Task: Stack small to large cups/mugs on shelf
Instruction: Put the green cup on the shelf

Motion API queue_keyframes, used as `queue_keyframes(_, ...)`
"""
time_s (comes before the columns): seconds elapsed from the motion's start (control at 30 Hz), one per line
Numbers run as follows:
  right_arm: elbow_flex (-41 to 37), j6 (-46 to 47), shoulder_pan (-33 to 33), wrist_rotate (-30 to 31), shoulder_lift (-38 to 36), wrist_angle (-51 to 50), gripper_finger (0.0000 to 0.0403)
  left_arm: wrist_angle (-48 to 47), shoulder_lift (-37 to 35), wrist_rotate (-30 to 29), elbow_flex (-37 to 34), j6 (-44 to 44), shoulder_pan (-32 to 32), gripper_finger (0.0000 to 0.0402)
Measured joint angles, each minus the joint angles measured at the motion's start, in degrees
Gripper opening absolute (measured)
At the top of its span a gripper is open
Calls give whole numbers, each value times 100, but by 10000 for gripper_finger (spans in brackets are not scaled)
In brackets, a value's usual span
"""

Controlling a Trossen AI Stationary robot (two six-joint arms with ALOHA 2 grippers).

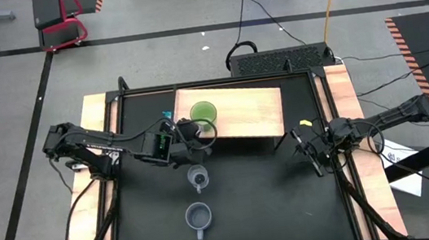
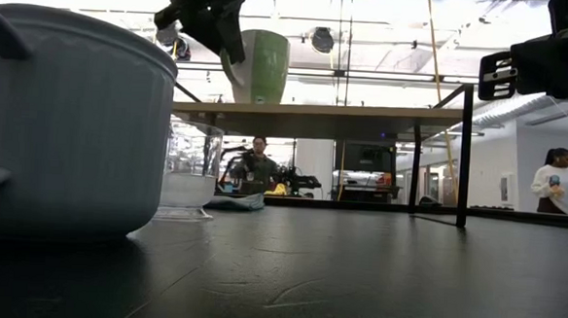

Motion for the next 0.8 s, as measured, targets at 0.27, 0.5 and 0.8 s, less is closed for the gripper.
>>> queue_keyframes(0.27, 0, 0, 1, 2, -1, -1, 0, -98, 0, 2, 0, 37, 0, 84)
queue_keyframes(0.5, 0, 31, 1, 2, 0, -18, 0, -68, 0, 7, 0, 155, 0, 84)
queue_keyframes(0.8, 0, 31, 1, 0, -2, -27, 0, -103, 0, 92, 0, -130, 56, 83)
